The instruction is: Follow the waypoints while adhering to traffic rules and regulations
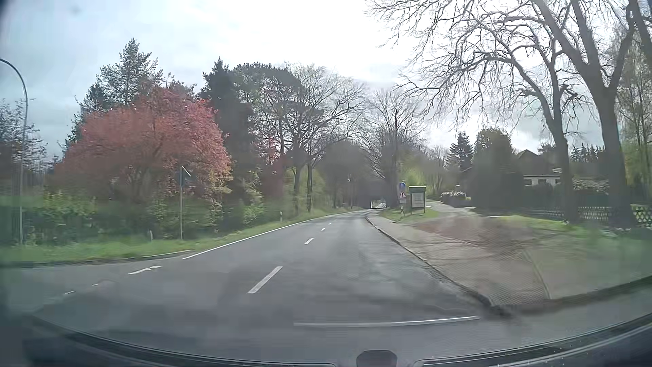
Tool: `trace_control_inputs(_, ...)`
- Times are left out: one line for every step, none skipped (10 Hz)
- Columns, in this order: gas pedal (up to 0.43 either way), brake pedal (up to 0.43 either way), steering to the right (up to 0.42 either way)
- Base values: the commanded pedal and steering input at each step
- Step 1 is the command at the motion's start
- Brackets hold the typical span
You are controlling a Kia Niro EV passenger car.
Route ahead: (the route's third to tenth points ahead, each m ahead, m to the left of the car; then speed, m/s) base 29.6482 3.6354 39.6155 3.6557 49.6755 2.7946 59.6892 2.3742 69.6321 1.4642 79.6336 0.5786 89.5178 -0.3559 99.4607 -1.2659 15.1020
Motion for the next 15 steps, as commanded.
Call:
trace_control_inputs(0.189, 0.0, -0.002)
trace_control_inputs(0.189, 0.0, -0.001)
trace_control_inputs(0.189, 0.0, -0.001)
trace_control_inputs(0.189, 0.0, -0.001)
trace_control_inputs(0.189, 0.0, -0.001)
trace_control_inputs(0.197, 0.0, 0.002)
trace_control_inputs(0.197, 0.0, 0.003)
trace_control_inputs(0.197, 0.0, 0.003)
trace_control_inputs(0.197, 0.0, 0.002)
trace_control_inputs(0.197, 0.0, 0.002)
trace_control_inputs(0.197, 0.0, 0.002)
trace_control_inputs(0.189, 0.0, 0.002)
trace_control_inputs(0.177, 0.0, 0.002)
trace_control_inputs(0.177, 0.0, 0.002)
trace_control_inputs(0.177, 0.0, 0.002)
